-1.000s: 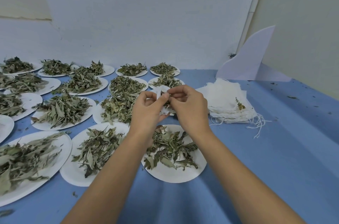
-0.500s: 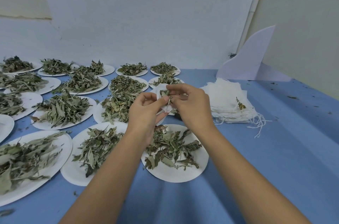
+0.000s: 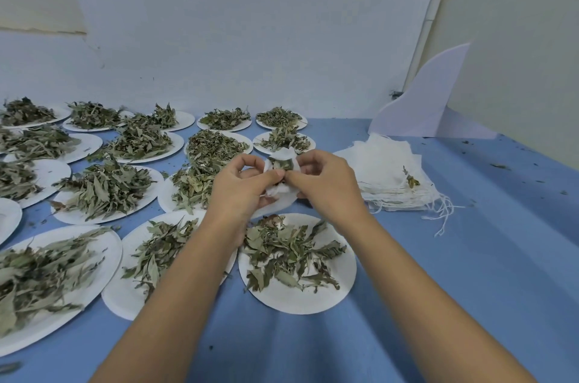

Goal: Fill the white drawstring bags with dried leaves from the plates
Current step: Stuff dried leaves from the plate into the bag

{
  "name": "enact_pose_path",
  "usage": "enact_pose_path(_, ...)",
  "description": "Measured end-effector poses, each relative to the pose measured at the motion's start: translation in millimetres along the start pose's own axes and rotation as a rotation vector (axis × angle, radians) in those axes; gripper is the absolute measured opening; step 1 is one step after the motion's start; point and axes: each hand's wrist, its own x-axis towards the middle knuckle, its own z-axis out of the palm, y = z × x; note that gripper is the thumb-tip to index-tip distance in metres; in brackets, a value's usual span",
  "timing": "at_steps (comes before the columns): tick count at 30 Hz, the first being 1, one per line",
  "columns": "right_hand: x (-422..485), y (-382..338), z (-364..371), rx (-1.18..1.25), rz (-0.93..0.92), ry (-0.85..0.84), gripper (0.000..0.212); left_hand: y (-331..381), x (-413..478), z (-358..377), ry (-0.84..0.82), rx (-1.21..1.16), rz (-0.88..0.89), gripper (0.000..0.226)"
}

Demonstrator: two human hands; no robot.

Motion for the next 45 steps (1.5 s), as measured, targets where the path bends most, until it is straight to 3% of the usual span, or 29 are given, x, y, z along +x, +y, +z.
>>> enact_pose_path(2, -1, 2, 4, -0.081, -0.057, 0.053, 0.019, -3, 0, 0, 0.083, 0.205, 0.117, 0.024)
enact_pose_path(6, -3, -2, 10, -0.034, -0.045, 0.060, 0.006, -3, -1, 0, 0.157, 0.459, 0.307, 0.019)
enact_pose_path(10, -5, 0, 10, -0.304, -0.177, 0.181, 0.028, -6, -3, 3, 0.152, 0.523, 0.333, 0.020)
enact_pose_path(12, -5, 1, 10, -0.411, -0.205, 0.186, 0.034, -8, -3, 2, 0.232, 0.660, 0.420, 0.019)
enact_pose_path(17, -11, -4, 20, -0.396, -0.277, -0.051, 0.039, -12, -7, -8, 0.379, 0.974, 0.550, 0.026)
enact_pose_path(20, -11, -1, 23, -0.399, -0.256, -0.036, 0.036, -11, -3, -10, 0.335, 0.952, 0.467, 0.025)
enact_pose_path(26, -2, 7, 12, -0.272, -0.050, 0.063, 0.017, -2, 2, -8, 0.059, 0.656, 0.193, 0.022)
enact_pose_path(30, 1, 12, 9, -0.039, 0.128, -0.026, 0.026, 4, 3, -11, 0.012, 0.514, 0.098, 0.007)
enact_pose_path(32, 2, 15, 9, 0.019, 0.176, -0.044, 0.032, 5, 3, -11, 0.005, 0.506, 0.097, 0.006)
enact_pose_path(35, 3, 17, 10, -0.012, 0.175, -0.023, 0.016, 6, 2, -8, -0.051, 0.507, 0.086, 0.007)
enact_pose_path(39, 3, 22, 10, -0.128, 0.151, 0.073, 0.013, 6, 1, -3, -0.056, 0.672, 0.181, 0.005)
enact_pose_path(43, 3, 13, 2, 0.200, 0.285, -0.149, 0.025, 6, -2, -5, 0.098, 0.979, 0.406, 0.007)
enact_pose_path(45, 3, 7, -6, 0.156, 0.239, -0.237, 0.031, 4, -1, -8, 0.159, 1.035, 0.475, 0.010)
